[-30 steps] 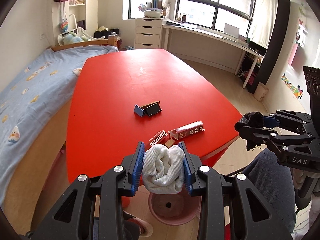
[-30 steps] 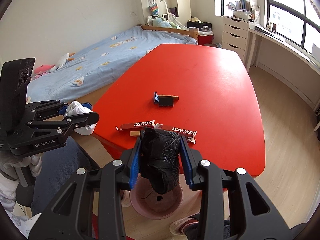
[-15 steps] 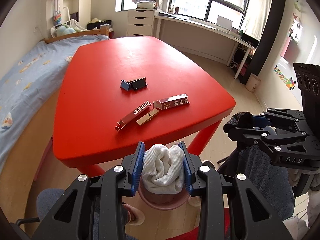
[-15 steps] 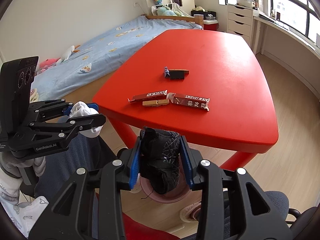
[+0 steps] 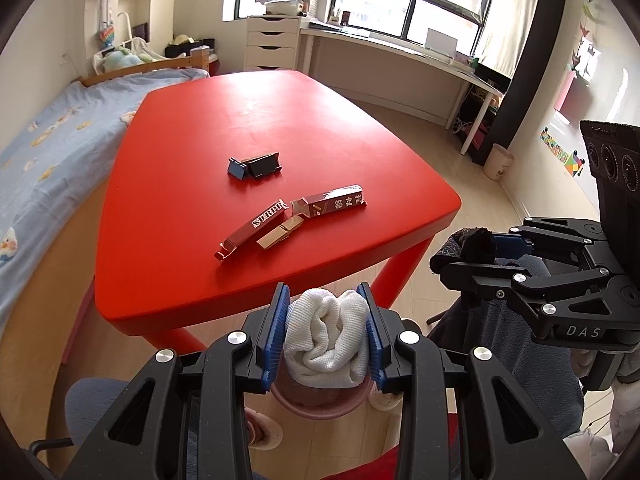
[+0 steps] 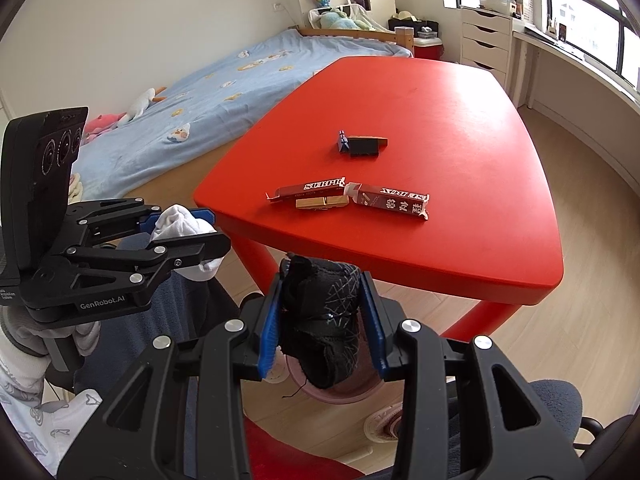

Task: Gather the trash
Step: 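Open both tools to drop the shoe and towel into the wastebasket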

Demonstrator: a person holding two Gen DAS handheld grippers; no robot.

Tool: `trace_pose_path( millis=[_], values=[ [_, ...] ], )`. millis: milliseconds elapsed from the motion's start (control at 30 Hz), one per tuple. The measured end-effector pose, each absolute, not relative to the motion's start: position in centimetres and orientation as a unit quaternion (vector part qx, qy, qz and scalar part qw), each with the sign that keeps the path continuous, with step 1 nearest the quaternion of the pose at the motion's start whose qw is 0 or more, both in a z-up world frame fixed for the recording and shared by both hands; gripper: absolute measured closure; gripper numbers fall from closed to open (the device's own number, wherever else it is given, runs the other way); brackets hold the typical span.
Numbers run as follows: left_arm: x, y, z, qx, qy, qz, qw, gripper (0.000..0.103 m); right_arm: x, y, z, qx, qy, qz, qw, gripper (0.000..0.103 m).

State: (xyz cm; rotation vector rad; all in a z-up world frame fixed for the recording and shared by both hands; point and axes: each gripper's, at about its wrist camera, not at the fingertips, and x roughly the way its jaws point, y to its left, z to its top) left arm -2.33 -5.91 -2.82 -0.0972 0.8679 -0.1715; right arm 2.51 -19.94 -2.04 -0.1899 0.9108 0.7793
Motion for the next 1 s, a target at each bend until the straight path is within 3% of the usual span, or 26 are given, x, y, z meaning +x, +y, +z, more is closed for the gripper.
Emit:
trace_pose_path(
  millis=[133,167,200,233,300,333,633,1000],
  values=[
    [-2.3,-5.8,-2.9,-0.054,0.423,-0.085,0.901,0.065,2.7,-20.1,-2.1,-0.088,0.430,0.364,0.821,0.062],
    [-2.2,-5.7,-2.9,-0.055,0.423,-0.085,0.900,0.063,2.8,-20.1,-2.1,-0.088,0.431,0.362,0.822,0.051],
    [-2.2,-5.6,-2.9,-0.058,0.423,-0.083,0.900,0.054,2.9,-20.2,-2.1,-0.088,0.432,0.359,0.823,0.041],
    [-2.2,-5.5,-2.9,-0.062,0.422,-0.079,0.901,0.037,2.9,-20.2,-2.1,-0.087,0.430,0.356,0.825,0.026],
    [-2.3,-5.2,-2.7,-0.064,0.411,-0.071,0.906,0.018,3.1,-20.5,-2.1,-0.085,0.428,0.344,0.831,0.019],
    [-2.3,-5.1,-2.7,-0.063,0.410,-0.067,0.908,0.014,3.2,-20.6,-2.1,-0.085,0.428,0.337,0.834,0.014],
    [-2.3,-4.4,-2.8,-0.074,0.415,-0.045,0.906,0.008,3.6,-21.3,-2.2,-0.072,0.430,0.326,0.839,0.004],
    [-2.2,-4.1,-3.0,-0.081,0.422,-0.043,0.902,0.008,3.6,-21.2,-2.8,-0.065,0.437,0.333,0.833,0.003]
  ],
)
